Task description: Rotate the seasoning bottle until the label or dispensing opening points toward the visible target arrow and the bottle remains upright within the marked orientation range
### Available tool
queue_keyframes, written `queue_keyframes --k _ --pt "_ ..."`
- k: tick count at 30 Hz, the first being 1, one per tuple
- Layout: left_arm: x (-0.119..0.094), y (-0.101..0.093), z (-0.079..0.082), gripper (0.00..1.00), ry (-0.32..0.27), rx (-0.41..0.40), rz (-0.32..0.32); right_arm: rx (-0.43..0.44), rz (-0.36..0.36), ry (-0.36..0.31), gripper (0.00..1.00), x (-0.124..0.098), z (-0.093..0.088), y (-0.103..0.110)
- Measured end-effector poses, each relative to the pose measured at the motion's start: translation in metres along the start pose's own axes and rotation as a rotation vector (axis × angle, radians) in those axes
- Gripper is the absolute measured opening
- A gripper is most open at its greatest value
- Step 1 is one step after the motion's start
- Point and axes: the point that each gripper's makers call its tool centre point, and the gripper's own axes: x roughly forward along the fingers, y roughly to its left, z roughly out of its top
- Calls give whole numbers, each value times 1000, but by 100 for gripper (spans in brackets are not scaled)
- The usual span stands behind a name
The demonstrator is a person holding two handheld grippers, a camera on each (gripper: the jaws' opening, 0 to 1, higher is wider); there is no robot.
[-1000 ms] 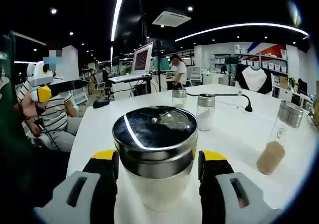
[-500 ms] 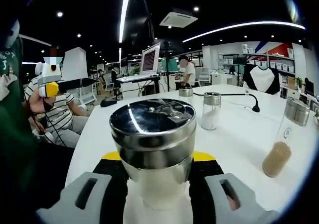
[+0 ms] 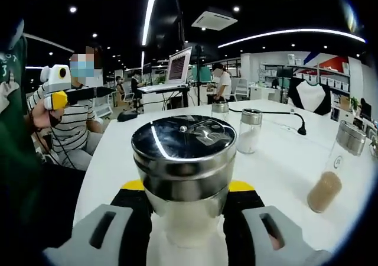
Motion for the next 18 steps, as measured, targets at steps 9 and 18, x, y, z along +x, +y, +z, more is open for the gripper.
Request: queue_keyframes --k 9,18 --pt "0 0 -1 100 2 1 2 12 -43 -5 45 0 0 -1" --pt "1 1 -2 99 3 -8 3 32 -97 9 45 -2 -1 -2"
